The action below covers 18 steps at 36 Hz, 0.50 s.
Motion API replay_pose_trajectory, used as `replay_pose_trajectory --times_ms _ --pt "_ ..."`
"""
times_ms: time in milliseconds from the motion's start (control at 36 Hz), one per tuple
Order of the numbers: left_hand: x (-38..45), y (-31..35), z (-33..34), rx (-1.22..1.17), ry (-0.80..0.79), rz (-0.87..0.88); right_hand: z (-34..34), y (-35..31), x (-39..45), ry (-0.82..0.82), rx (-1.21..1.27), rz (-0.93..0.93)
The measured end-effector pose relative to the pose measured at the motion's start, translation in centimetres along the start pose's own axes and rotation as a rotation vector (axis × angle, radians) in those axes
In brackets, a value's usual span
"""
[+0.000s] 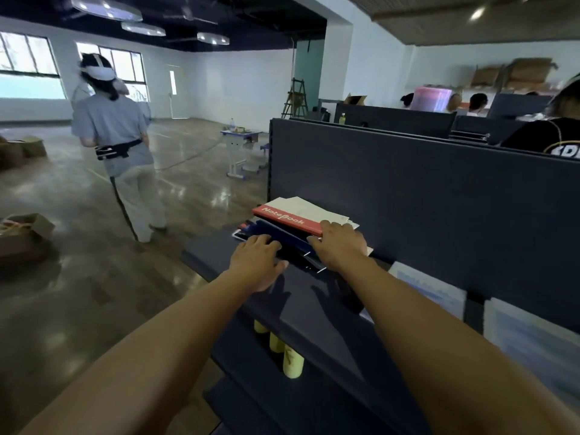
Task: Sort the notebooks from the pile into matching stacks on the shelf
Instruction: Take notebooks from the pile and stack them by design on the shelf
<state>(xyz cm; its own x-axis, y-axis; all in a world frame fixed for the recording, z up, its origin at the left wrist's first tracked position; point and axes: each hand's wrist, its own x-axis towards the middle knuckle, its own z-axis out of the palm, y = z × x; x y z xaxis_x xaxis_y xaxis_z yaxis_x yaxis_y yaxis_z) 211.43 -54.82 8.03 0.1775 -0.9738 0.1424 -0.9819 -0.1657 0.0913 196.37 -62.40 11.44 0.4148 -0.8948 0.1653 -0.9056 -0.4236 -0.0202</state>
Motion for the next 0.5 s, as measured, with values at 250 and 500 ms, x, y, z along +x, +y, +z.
replay_pose_trajectory --times_ms 250,500 --pt "4.3 -4.2 0.5 -0.017 -0.044 0.108 1.9 -2.7 3.8 -0.06 -0.002 0.124" --pt "4.9 -5.0 0.9 -0.079 -0.069 0.151 1.2 -2.6 3.5 -0.018 -0.092 0.132"
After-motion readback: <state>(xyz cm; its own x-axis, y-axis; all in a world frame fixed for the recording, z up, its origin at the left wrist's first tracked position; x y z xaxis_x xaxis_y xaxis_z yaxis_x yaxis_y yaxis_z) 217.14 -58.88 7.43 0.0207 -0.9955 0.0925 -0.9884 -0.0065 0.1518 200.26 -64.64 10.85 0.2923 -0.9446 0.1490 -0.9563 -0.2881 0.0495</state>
